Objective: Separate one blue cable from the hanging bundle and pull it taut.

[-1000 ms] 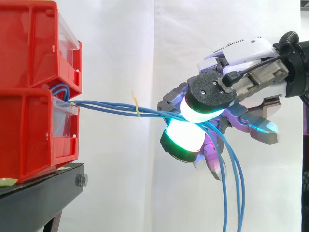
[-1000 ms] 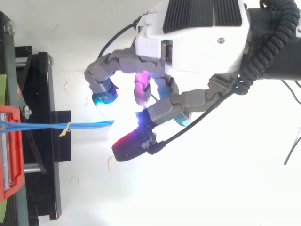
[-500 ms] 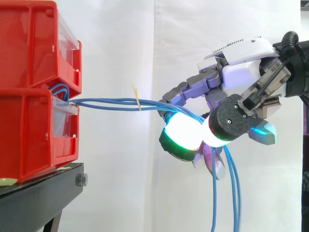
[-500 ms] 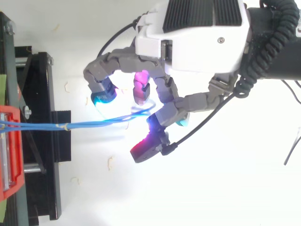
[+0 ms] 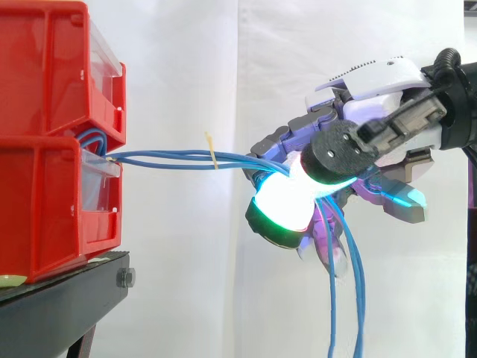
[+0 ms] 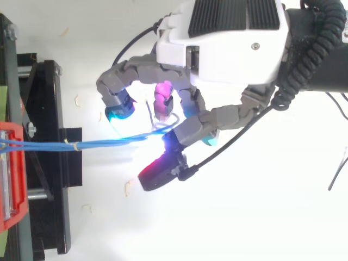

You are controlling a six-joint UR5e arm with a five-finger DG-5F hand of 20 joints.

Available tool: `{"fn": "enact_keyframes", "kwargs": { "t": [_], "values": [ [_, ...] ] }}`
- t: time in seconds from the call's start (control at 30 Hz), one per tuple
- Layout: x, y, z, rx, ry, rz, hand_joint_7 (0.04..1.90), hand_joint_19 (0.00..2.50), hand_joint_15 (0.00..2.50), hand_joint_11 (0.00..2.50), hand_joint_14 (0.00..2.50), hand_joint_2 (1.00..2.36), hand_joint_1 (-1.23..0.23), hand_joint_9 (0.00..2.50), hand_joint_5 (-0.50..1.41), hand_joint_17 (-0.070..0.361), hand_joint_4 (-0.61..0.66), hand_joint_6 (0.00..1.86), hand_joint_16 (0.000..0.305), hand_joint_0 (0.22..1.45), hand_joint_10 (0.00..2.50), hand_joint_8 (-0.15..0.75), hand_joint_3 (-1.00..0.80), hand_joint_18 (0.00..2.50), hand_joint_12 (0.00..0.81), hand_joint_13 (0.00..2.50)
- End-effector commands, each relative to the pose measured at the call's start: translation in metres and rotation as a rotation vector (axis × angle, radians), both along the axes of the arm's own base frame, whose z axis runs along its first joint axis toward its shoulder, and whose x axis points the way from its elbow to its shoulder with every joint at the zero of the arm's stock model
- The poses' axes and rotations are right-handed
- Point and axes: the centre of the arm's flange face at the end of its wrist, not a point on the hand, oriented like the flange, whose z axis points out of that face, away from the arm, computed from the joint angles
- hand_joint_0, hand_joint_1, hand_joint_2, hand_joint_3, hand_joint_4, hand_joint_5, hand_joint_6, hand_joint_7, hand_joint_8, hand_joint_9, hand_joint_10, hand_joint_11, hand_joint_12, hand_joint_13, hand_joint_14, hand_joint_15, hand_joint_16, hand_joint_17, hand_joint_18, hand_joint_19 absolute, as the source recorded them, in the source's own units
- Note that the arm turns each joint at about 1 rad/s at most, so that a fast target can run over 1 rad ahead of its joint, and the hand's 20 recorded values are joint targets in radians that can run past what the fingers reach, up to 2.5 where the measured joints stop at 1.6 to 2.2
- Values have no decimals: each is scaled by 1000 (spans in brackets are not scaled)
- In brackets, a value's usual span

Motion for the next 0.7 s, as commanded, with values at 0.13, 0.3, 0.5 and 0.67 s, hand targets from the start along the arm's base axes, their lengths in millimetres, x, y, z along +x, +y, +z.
{"fn": "enact_keyframes", "kwargs": {
  "t": [0.13, 0.3, 0.5, 0.67],
  "values": [
    [0, 0, 1, 0, -1, 0, 1370, 532, 402, 277, 15, 1000, -443, 1877, 136, 111, 67, 501, 49, 529, 12, 91, -500, 626, 227, 1154],
    [0, 0, 0, 0, 0, 1, 1352, 548, 404, 290, 16, 1000, -478, 1899, 137, 101, 45, 501, 45, 617, 13, 74, -500, 628, 208, 1169],
    [0, 0, 0, 0, 0, 0, 1342, 537, 400, 314, 15, 1013, -655, 1911, 138, 100, 34, 502, 44, 693, 13, 67, -324, 648, 222, 1183],
    [0, 0, 0, 0, 0, 0, 1343, 534, 395, 314, 15, 1013, -795, 1902, 139, 99, 14, 501, 44, 696, 14, 82, -290, 650, 218, 1170]
  ]
}}
